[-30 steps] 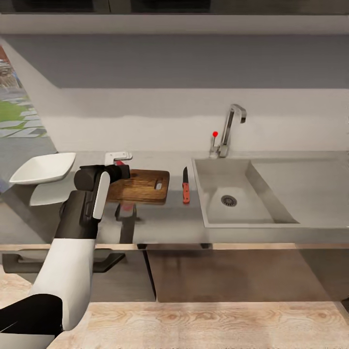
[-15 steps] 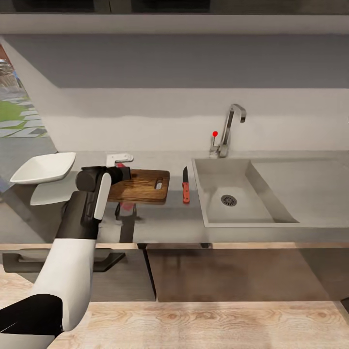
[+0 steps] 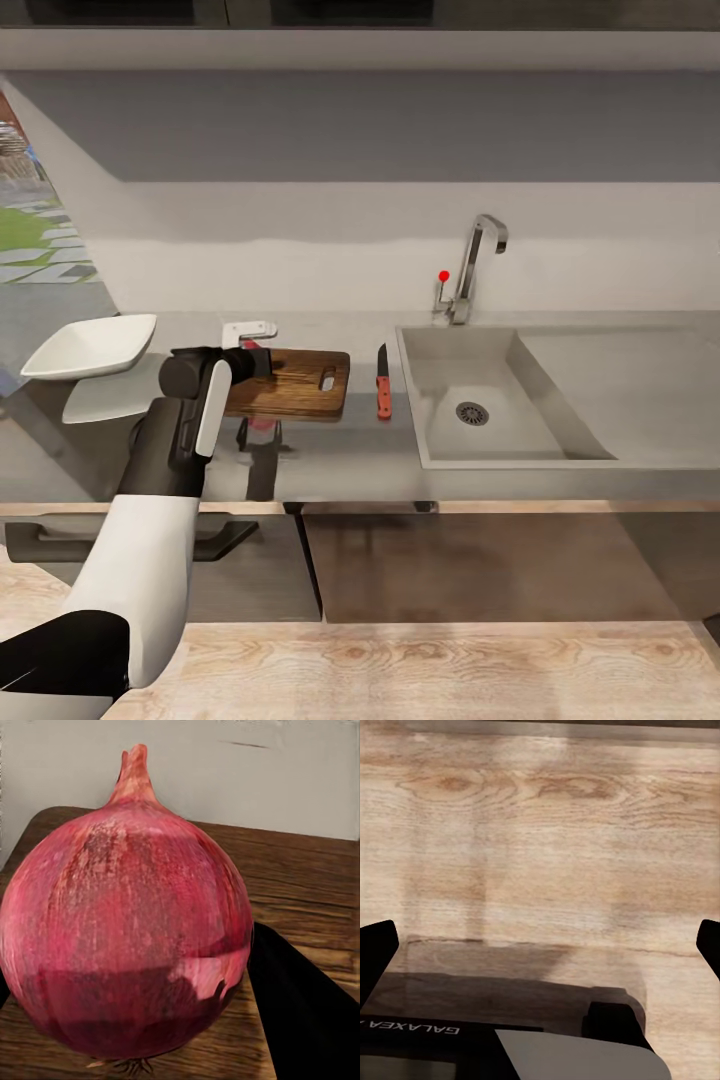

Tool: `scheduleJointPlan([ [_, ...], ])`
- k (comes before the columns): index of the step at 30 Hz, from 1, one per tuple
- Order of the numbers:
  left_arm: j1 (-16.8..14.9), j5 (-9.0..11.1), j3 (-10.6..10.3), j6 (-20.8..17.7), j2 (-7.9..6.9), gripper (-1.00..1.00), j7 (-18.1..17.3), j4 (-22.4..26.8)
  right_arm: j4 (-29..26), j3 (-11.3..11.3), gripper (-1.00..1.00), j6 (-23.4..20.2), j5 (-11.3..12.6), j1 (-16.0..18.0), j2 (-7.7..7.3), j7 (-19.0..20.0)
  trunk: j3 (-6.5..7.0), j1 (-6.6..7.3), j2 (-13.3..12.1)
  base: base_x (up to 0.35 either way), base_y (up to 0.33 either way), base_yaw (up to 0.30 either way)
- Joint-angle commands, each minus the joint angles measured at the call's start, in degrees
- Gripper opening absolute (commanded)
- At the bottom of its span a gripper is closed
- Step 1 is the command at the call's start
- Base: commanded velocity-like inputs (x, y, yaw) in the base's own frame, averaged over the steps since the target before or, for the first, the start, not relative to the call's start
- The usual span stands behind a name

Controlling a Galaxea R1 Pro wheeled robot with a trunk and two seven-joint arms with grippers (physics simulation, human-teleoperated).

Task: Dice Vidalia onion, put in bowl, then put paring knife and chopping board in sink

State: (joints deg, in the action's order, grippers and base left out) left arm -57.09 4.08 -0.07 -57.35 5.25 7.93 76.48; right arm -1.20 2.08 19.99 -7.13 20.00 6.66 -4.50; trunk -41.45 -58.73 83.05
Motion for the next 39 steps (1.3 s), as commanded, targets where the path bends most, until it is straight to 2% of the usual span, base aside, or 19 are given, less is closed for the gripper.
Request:
scheduleJointPlan([
  [1, 0.0, 0.4, 0.0, -0.2, 0.02, -1.0, 0.4, 0.2, 0.1, 0.2, 1.0, 0.1, -0.6, 0.0, 0.02, -0.4, -0.05, 0.0, 0.0, 0.0, 0.0, 0.0],
  [17, 0.2, 0.5, -0.4, -0.3, 0.58, -1.0, 0.4, -0.7, 0.1, 0.2, 1.0, 0.1, -0.6, 0.0, 0.02, -0.3, -0.05, 0.0, 0.0, 0.0, 0.0, 0.0],
  [23, 0.2, 0.5, -1.4, -0.4, 0.64, -1.0, 0.4, -0.4, 0.1, 0.2, 1.0, 0.1, -0.6, 0.0, 0.06, -0.3, -0.05, 0.0, 0.0, 0.0, 0.0, 0.0],
  [28, 0.2, 0.5, -1.5, -0.3, 0.64, -1.0, 0.4, -0.2, 0.1, 0.2, 1.0, 0.1, -0.6, 0.0, 0.02, -0.3, -0.03, 0.0, 0.0, 0.0, 0.0, 0.0],
  [39, 0.2, 0.5, -1.5, -0.3, 0.64, -1.0, 0.4, -0.2, 0.1, 0.2, 1.0, 0.2, -0.6, 0.0, 0.02, -0.3, 0.8, 0.0, 0.0, 0.0, 0.0, 0.0],
])
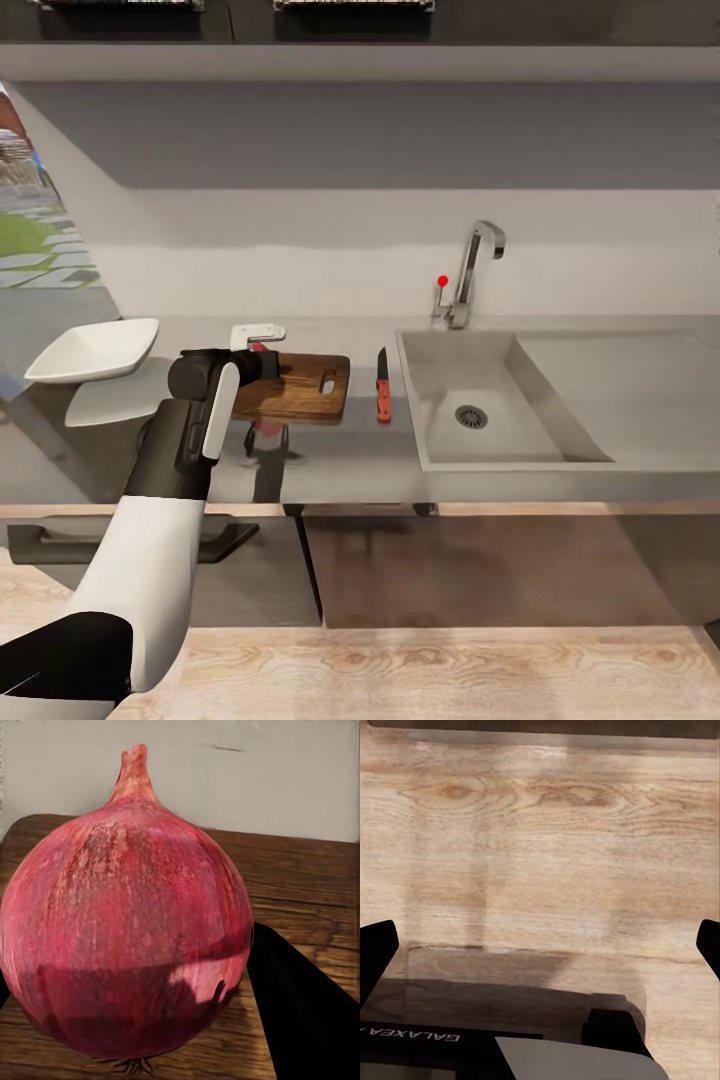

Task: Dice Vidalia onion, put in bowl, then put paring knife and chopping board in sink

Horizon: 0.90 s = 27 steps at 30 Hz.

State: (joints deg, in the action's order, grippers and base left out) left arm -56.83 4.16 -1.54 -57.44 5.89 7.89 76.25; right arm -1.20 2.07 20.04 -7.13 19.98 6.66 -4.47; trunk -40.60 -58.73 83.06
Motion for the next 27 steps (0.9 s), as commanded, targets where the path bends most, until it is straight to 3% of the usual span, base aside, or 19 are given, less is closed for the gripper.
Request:
scheduleJointPlan([
  [1, 0.0, 0.4, 0.0, -0.2, 0.0, -1.0, 0.5, 0.0, 0.1, 0.3, 1.0, 0.1, -0.6, 0.0, 0.02, -0.4, 0.04, 0.0, 0.0, 0.0, 0.0, 0.0],
  [27, 0.0, 0.5, 0.0, -0.2, -0.05, -1.0, 0.5, -0.2, 0.1, 0.3, 1.0, 0.1, -0.6, 0.0, -0.07, -0.4, 0.23, 0.0, 0.0, 0.0, -0.042, -0.004],
])
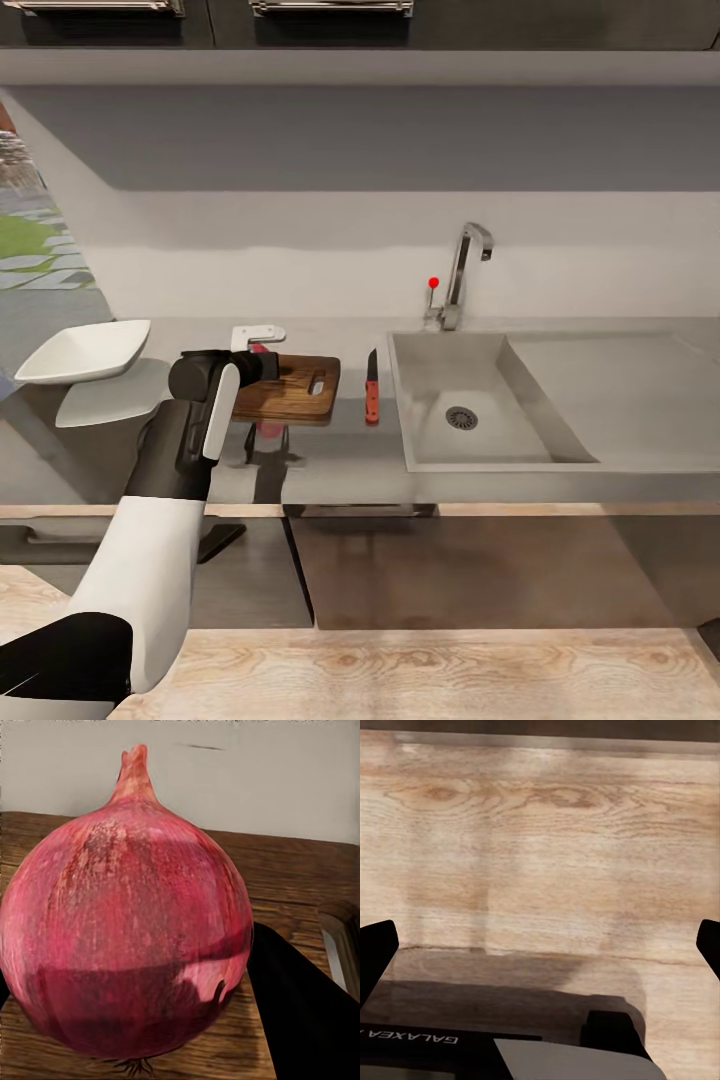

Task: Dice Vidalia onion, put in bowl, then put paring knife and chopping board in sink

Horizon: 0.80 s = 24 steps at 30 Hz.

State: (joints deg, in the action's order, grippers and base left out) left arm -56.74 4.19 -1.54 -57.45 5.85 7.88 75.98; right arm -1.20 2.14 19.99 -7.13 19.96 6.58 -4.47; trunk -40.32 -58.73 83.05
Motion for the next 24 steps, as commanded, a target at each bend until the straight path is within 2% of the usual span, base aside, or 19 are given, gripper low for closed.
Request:
scheduleJointPlan([
  [1, 0.0, 0.4, 0.0, -0.2, -0.02, -1.0, 0.5, 0.0, 0.1, 0.2, 1.0, 0.1, -0.6, 0.0, 0.02, -0.4, -0.05, 0.0, 0.0, 0.0, 0.0, -0.009],
  [24, 1.2, 0.5, 0.0, -0.2, -0.05, -1.0, 0.5, -1.2, 0.1, 0.2, 1.0, 0.1, -0.6, 0.0, 0.08, -0.4, -0.05, 0.0, 0.0, 0.0, 0.0, -0.001],
])
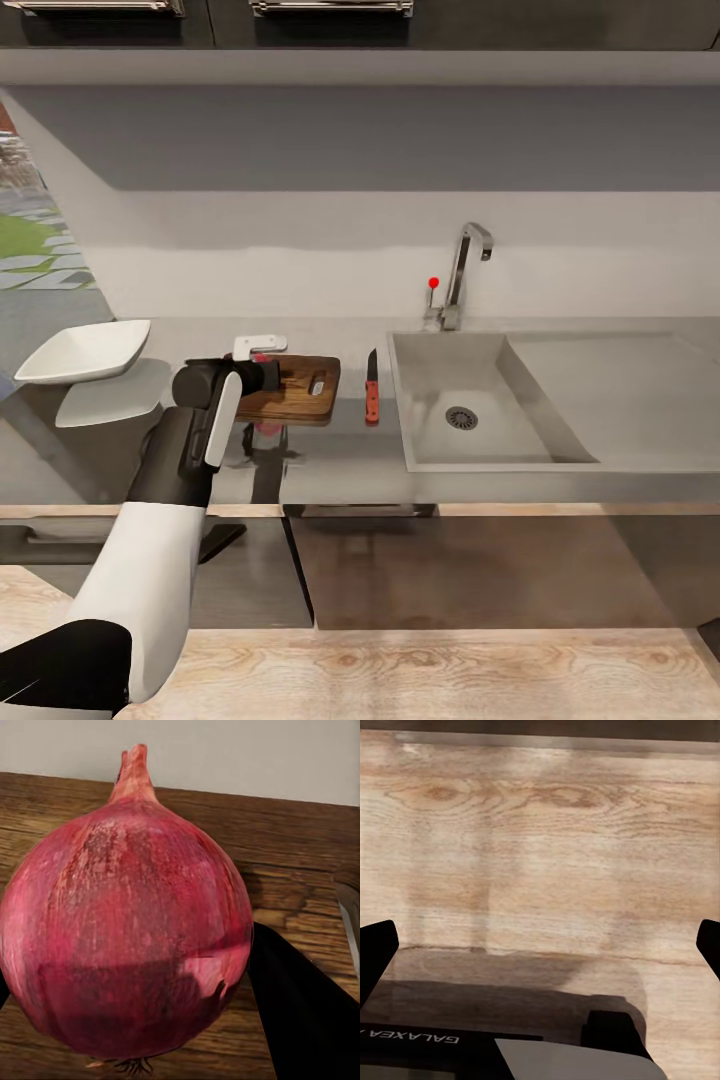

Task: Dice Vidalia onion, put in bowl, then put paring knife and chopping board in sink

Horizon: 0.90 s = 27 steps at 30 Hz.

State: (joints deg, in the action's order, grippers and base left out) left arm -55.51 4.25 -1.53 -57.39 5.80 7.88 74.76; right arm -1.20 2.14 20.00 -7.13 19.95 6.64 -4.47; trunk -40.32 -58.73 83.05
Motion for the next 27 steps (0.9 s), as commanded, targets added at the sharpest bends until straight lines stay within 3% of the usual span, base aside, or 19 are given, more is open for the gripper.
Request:
scheduleJointPlan([
  [1, 0.0, 0.4, 0.0, -0.2, 0.0, -1.0, 0.5, -0.1, 0.1, 0.2, 1.0, 0.1, -0.6, 0.0, 0.0, -0.4, -0.05, 0.0, 0.0, 0.0, 0.0, 0.0],
  [27, 0.0, 0.4, 0.0, -0.2, -0.23, -1.0, 0.5, -0.6, 0.1, 0.2, 1.0, 0.1, -0.6, 0.0, 0.04, -0.4, -0.05, 0.0, 0.0, 0.0, 0.0, 0.0],
])
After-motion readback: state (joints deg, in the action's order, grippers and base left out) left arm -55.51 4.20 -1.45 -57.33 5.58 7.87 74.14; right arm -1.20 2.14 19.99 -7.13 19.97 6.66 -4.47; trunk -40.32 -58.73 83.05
